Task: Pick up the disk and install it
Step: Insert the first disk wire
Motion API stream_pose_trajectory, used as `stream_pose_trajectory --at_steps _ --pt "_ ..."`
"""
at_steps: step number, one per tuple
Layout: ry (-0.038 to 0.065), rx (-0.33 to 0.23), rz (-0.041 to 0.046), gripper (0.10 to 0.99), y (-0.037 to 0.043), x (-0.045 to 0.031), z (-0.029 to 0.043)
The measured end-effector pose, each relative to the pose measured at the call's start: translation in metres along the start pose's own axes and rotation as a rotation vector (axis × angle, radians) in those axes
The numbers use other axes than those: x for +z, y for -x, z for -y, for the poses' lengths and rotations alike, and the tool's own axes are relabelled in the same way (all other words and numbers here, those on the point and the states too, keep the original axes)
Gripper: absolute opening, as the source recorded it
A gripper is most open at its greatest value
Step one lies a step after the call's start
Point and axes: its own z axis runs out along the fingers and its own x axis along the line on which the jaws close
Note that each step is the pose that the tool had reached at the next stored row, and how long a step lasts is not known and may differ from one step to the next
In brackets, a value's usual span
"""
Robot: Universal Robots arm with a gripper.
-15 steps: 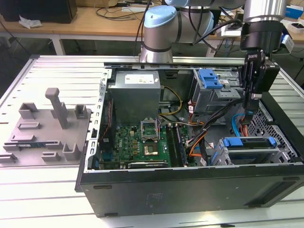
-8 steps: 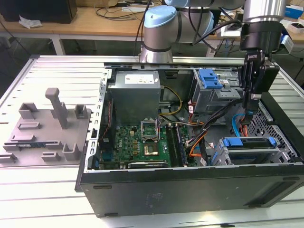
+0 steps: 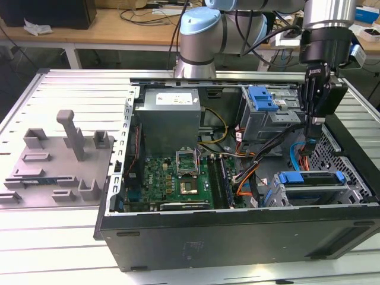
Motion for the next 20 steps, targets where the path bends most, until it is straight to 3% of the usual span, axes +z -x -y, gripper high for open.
stream_pose_trajectory --at_steps 1,7,10,12,16,18,20 --pt "0.000 0.000 -0.0007 0.165 0.0001 0.0001 0.0000" --pt "0.000 0.000 -0.0013 0.165 0.0002 0.0003 0.0000" --pt "0.001 0.000 0.0030 0.165 -0.0032 0.0013 0.0005" --pt "0.002 0.000 0.0155 0.165 -0.0074 0.0005 0.0010" --pt "0.007 -0.001 0.0485 0.165 -0.0153 0.0025 0.0022" --pt "0.011 -0.001 0.0793 0.165 -0.0210 0.0047 0.0030" --pt "0.014 -0.001 0.0959 0.165 -0.0240 0.0057 0.0035"
